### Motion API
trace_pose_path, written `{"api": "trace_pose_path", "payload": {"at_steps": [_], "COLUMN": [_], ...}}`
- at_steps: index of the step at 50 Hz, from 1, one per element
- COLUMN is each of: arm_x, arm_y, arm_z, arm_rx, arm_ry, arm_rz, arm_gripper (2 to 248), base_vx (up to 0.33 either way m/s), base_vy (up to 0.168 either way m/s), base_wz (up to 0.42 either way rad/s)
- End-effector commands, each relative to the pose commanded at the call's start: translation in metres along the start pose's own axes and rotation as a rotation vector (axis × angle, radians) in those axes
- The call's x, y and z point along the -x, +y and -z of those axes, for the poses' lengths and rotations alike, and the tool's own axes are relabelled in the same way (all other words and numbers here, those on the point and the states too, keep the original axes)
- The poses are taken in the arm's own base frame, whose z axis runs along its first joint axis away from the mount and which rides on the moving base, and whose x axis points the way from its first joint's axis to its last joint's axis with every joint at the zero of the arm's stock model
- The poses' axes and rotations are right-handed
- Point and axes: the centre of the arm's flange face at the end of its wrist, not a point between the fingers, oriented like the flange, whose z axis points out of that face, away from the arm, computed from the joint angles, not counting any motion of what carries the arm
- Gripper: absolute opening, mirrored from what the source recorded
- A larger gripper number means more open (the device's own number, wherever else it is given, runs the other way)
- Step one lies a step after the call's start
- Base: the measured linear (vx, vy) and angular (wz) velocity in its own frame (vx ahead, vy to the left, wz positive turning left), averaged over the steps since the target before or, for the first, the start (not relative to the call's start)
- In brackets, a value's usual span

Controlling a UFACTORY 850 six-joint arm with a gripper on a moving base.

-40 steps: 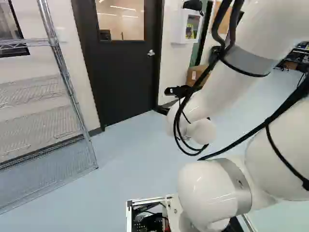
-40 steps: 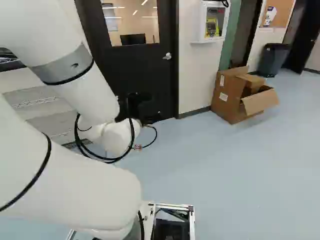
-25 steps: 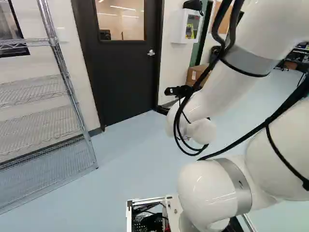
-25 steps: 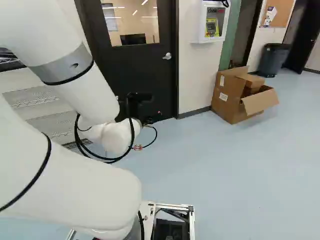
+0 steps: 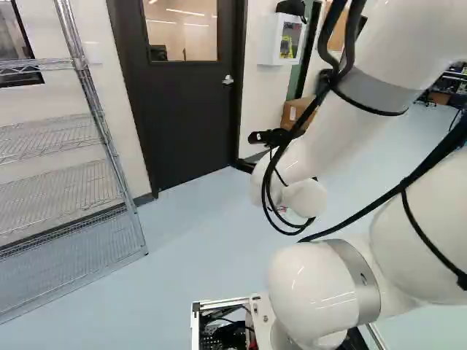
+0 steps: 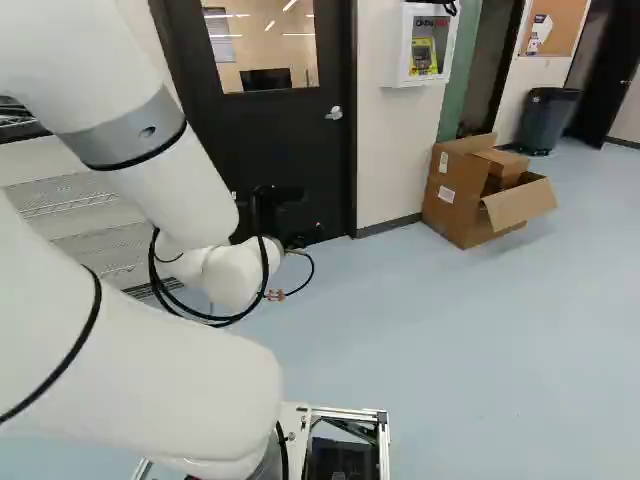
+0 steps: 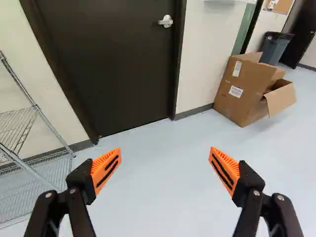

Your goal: Open the door and move inside

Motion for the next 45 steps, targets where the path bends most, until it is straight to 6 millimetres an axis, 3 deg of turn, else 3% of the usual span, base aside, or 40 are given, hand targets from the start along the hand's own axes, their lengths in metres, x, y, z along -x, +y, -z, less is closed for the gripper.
{"api": "trace_pose_path", "payload": {"at_steps": [25, 45], "arm_x": [0.0, 0.0], "arm_y": [0.0, 0.0], "arm_z": [0.0, 0.0], "arm_rx": [0.0, 0.0], "arm_ry": [0.0, 0.0], "arm_rz": [0.0, 0.0], "arm_gripper": [247, 247], "base_vx": [0.093, 0.176], "base_vy": [-0.003, -0.001], "base_wz": [-0.011, -0.016]}}
